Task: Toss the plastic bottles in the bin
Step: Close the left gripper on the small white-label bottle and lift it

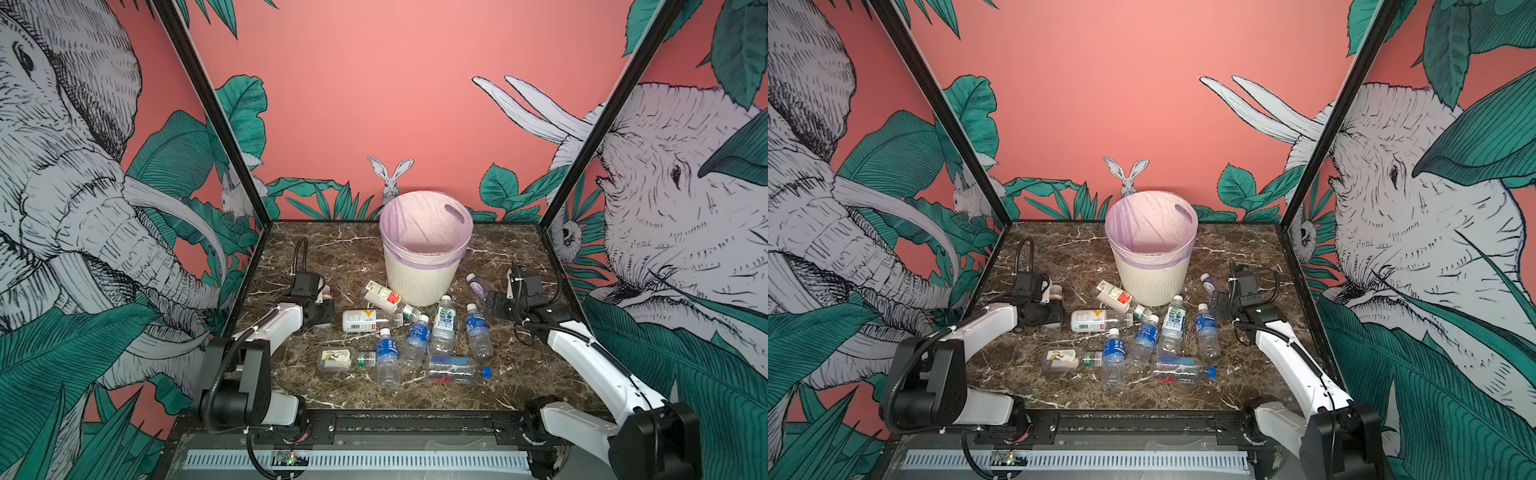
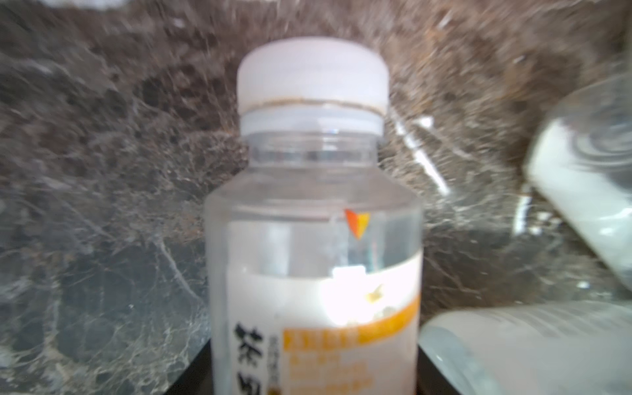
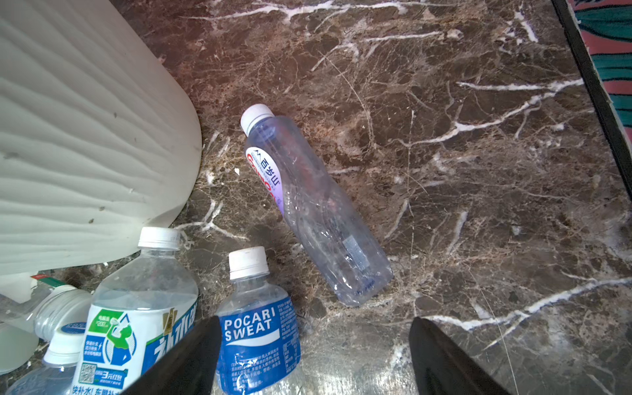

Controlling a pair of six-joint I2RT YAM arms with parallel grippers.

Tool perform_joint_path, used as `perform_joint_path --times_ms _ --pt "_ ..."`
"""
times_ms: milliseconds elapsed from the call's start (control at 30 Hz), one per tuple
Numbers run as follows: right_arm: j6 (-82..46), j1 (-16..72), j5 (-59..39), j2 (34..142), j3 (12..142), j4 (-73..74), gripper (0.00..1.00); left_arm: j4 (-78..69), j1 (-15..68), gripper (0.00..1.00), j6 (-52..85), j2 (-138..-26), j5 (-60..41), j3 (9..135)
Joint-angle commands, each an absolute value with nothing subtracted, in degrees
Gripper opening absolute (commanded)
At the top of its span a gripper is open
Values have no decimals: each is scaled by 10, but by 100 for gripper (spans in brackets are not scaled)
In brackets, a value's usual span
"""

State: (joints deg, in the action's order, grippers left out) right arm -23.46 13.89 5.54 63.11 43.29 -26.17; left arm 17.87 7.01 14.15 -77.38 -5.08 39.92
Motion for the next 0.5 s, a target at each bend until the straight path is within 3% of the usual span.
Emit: perform_joint_path --times_ms 0,467 --pt "-217 145 61 614 419 -250 90 146 71 38 148 -707 -73 378" --pt "-197 173 64 557 391 -215 94 76 72 39 127 -501 -170 287"
